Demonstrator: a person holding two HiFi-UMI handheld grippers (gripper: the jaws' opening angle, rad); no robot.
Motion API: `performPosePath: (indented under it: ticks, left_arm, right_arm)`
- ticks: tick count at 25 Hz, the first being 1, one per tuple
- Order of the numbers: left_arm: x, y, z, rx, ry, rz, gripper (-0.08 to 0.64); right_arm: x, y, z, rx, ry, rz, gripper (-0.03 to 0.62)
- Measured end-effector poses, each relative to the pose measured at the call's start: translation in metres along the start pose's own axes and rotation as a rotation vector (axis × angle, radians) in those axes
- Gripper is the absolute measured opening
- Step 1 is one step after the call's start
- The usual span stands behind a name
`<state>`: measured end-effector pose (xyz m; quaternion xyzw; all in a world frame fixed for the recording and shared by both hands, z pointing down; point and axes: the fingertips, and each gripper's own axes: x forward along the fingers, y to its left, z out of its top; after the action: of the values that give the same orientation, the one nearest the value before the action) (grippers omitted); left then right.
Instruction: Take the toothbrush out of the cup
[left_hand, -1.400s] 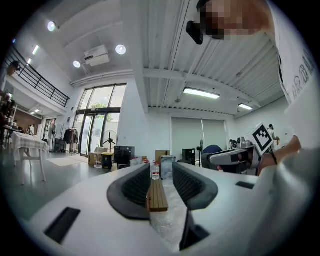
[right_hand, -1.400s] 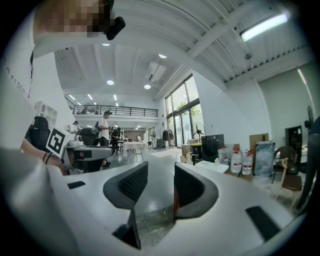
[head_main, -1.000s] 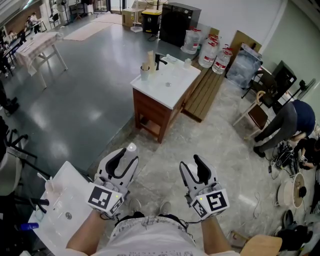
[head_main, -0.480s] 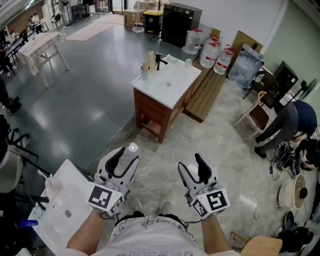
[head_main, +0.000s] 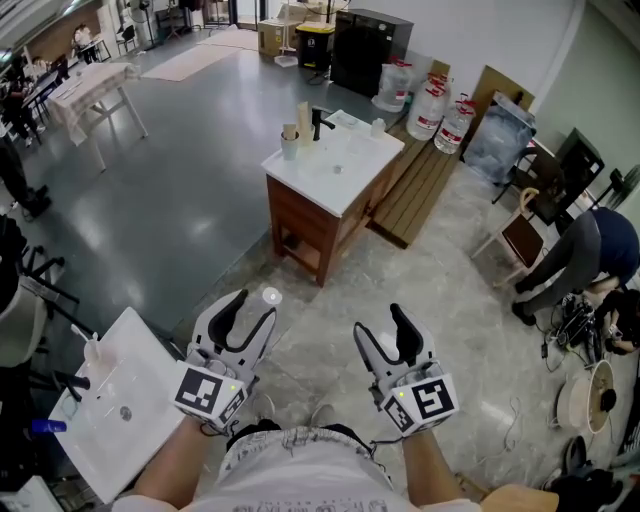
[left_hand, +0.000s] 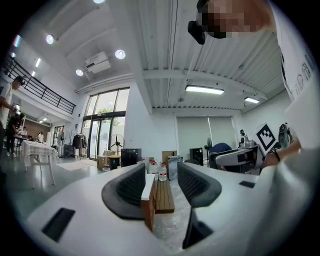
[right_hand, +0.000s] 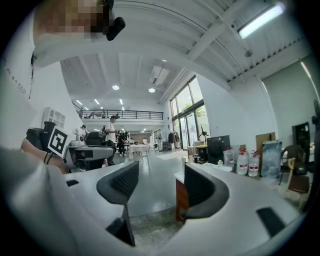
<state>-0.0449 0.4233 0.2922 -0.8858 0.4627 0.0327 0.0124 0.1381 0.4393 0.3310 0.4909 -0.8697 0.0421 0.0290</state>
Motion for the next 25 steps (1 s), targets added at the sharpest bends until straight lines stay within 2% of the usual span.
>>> performPosePath:
  ticks: [11,17,25]
  left_arm:
    - [0.028,-0.038,0.008,0.027,-0.018,0.046,0.218]
    - [0.055,-0.036,-0.003,0.020,-0.011,0.055,0.218]
    - [0.102,-0.011,-0.020,0.003,-0.017,0.055,0.218]
  right_arm:
    - [-0.025,-0.047,0.003,0.002,-0.015,0.039,0.298]
    - [-0.017,-0.078,-0.003,0.018,-0.003,0.033,0.295]
    - [0.019,-0.110,-0.012,0.003,0.024,0.033,0.293]
